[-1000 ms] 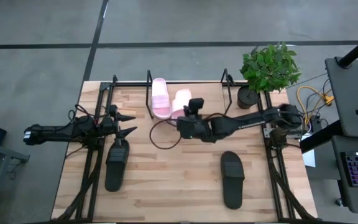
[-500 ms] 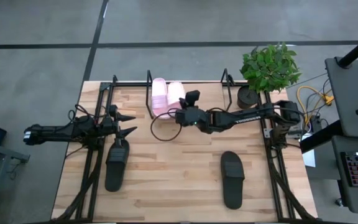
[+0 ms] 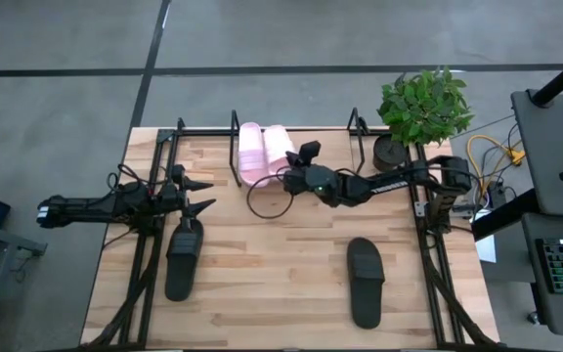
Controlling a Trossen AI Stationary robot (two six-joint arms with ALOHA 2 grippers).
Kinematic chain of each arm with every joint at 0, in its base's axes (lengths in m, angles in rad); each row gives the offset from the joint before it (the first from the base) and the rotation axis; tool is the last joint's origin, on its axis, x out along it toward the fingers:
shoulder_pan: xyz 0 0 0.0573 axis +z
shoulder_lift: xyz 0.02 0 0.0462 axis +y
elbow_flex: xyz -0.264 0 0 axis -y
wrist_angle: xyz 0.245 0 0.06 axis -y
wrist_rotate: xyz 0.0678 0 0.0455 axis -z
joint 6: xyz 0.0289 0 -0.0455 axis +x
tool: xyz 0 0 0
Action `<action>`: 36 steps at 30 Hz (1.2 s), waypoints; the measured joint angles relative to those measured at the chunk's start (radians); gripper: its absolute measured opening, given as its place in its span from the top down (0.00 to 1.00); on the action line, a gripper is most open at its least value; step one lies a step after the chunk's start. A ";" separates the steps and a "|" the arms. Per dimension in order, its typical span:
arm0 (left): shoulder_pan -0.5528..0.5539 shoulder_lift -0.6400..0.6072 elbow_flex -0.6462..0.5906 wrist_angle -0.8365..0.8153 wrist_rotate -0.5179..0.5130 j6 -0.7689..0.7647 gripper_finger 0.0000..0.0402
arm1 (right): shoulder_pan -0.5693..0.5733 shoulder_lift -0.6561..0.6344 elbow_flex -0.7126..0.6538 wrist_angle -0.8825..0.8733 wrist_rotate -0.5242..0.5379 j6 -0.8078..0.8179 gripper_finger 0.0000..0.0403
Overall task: Pick and place slides into the shelf
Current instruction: Put the pink slides on the shelf
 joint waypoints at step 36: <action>0.000 0.000 0.000 0.000 0.000 0.000 0.51 | -0.023 0.017 -0.074 0.011 -0.052 0.178 0.86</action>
